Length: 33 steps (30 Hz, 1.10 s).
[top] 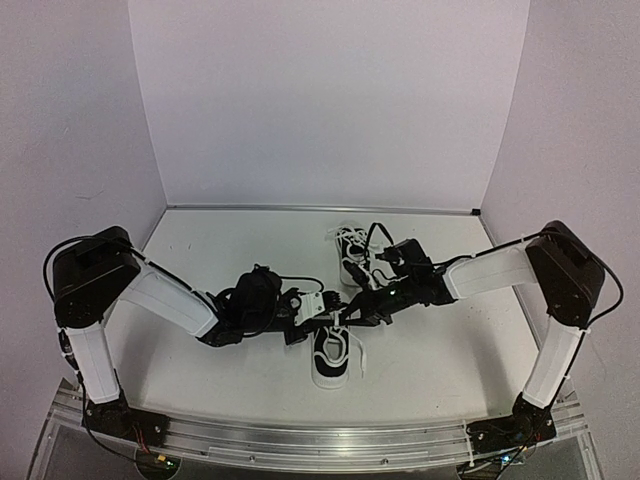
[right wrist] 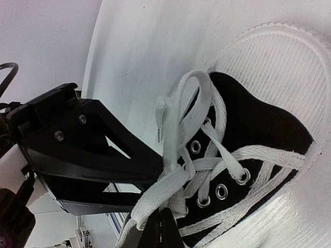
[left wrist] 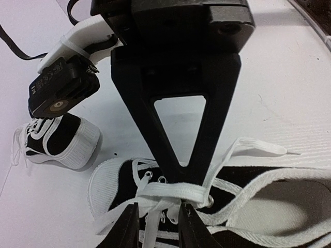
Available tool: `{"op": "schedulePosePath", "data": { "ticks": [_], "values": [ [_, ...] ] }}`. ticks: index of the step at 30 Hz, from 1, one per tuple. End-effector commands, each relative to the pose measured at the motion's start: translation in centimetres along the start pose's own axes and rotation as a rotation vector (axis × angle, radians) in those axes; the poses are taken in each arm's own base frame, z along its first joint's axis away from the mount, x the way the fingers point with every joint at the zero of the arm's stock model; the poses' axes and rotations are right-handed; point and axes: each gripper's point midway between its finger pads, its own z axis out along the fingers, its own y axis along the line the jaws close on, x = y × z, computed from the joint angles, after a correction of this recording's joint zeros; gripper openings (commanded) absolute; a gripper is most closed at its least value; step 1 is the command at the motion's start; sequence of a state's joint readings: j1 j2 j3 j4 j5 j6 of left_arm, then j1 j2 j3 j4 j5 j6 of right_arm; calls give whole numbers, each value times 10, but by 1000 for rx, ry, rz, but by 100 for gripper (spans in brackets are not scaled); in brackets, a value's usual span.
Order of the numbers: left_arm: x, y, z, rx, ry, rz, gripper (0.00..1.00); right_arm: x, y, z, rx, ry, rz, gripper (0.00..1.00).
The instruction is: Tie the shoes
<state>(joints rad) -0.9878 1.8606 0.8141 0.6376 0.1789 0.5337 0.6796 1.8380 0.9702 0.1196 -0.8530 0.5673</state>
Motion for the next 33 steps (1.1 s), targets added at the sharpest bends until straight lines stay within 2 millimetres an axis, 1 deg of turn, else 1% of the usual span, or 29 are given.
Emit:
{"op": "schedulePosePath", "data": {
  "ticks": [1, 6, 8, 11, 14, 17, 19, 24, 29, 33],
  "values": [
    [-9, 6, -24, -27, 11, 31, 30, -10, 17, -10, -10, -57, -52, 0],
    [-4, 8, -36, -30, 45, 25, 33, -13, 19, -14, 1, -75, -59, 0],
    [0, 13, -39, -34, 56, 13, 35, -13, 19, -15, 3, -76, -61, 0],
    [6, 19, -41, -32, 83, 3, 39, -12, 19, -15, 8, -73, -65, 0],
    [5, 27, -39, -33, 98, 4, 45, -12, 21, -17, 8, -72, -74, 0],
    [8, 34, -34, -29, 124, 12, 50, -12, 23, -18, 9, -68, -86, 0],
    [6, 39, -30, -29, 123, 19, 52, -12, 23, -18, 13, -61, -93, 0],
    [0, 45, -16, -17, 117, 55, 54, -11, 23, -17, 14, -50, -99, 0],
    [3, 43, -3, 25, 138, 95, 57, -11, 24, -18, 14, -51, -101, 0],
    [3, 41, 3, 48, 133, 113, 58, -11, 24, -19, 15, -53, -104, 0]
  ]
}}
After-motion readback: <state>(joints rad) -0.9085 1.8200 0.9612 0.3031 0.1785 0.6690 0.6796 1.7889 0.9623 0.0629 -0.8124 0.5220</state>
